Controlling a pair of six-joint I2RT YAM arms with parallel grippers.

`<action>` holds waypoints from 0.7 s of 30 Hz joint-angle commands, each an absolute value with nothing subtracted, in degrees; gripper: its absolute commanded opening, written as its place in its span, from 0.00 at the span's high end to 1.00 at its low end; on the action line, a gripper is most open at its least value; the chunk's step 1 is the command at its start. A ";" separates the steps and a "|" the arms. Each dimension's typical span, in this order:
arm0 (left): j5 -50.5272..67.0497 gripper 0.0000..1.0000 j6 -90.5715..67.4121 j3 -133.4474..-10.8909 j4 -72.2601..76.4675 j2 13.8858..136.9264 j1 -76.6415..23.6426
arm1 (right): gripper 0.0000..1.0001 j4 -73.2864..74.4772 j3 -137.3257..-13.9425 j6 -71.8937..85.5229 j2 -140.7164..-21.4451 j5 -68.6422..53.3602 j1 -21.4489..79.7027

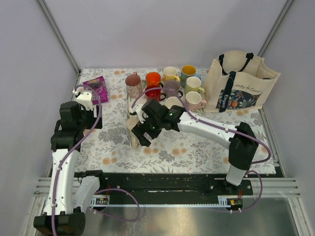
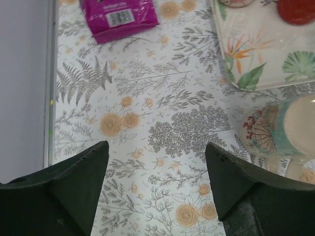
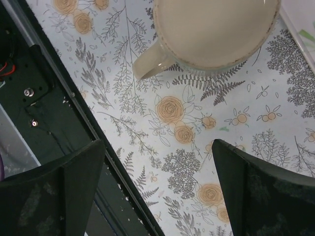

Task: Turn the mug right side up
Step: Turn over the cup at the center of the board.

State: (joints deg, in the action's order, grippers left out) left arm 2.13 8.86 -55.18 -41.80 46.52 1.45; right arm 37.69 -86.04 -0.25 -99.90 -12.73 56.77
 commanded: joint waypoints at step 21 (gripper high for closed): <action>7.29 0.17 0.79 -55.11 -43.16 41.31 9.23 | 0.23 41.13 -98.18 36.83 -120.94 21.08 65.48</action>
